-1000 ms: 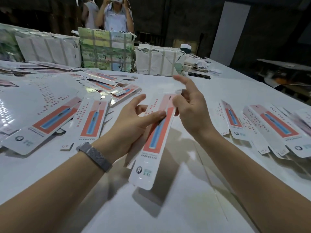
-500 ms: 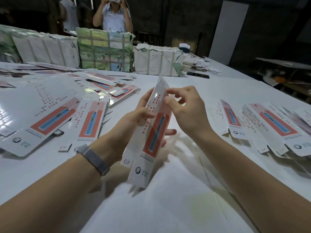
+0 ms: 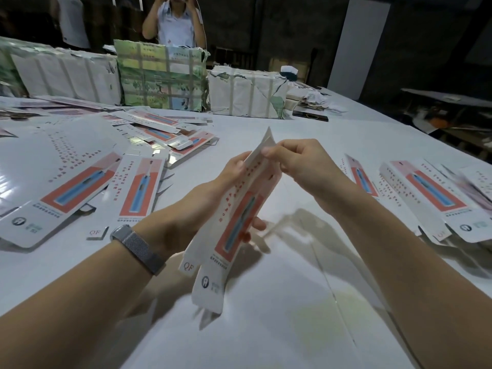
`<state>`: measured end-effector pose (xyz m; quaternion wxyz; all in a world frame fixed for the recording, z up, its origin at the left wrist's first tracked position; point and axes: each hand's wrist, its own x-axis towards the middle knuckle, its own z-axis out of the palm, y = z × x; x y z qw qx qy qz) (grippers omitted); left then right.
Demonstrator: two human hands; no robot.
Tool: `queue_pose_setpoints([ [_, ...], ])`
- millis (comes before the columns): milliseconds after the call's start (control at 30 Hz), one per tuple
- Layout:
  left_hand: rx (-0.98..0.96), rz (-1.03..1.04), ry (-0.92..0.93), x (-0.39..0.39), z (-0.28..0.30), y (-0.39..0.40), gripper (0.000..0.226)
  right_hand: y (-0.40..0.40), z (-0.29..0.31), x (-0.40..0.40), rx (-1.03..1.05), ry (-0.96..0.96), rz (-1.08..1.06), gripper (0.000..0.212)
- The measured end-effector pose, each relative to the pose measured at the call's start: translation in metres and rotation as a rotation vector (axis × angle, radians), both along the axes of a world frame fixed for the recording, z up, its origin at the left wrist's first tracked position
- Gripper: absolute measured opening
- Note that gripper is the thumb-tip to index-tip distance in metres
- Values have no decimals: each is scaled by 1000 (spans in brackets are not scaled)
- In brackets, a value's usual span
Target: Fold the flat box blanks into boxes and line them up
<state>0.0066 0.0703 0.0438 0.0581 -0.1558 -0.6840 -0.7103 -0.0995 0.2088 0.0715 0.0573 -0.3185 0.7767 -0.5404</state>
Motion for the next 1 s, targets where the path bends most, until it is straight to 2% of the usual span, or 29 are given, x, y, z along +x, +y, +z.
queue_pose_setpoints([
  [67, 65, 43, -80, -6, -2, -1, 171, 2, -3, 0, 26, 3, 37, 32],
  [100, 96, 7, -129, -4, -4, -1, 157, 2, -5, 1, 19, -5, 45, 33],
  [133, 85, 5, -172, -3, -7, 0, 128, 2, -6, 1, 1, -16, 42, 33],
  [200, -3, 20, -265, 2, -9, -7, 55, 1, -7, 0, -43, -49, 16, 32],
  [233, -53, -10, -308, 7, -12, -13, 43, 1, -5, 0, -59, -68, 7, 31],
  [433, 25, -131, -430, 10, -12, -17, 68, 9, 10, -3, -83, -188, 53, 29],
  [533, 132, -66, -451, 6, -16, -7, 76, 13, 15, -4, -84, -229, 45, 19],
  [600, 114, 36, -426, 4, -18, -4, 76, 10, 12, 0, -102, -190, 27, 19],
  [700, 115, 60, -361, 5, -20, -7, 71, 2, 6, 6, -223, -71, -27, 21],
  [767, 183, 47, -310, 8, -20, -11, 67, -5, 4, 12, -300, -90, -70, 31],
  [833, 246, 51, -294, 9, -22, -10, 61, -12, -3, 16, -290, -158, -67, 52],
  [900, 294, 42, -312, 9, -23, -5, 73, -17, -11, 23, -270, -259, 19, 56],
  [1000, 270, 36, -355, 10, -22, -2, 86, -21, -20, 33, -369, -368, 246, 44],
])
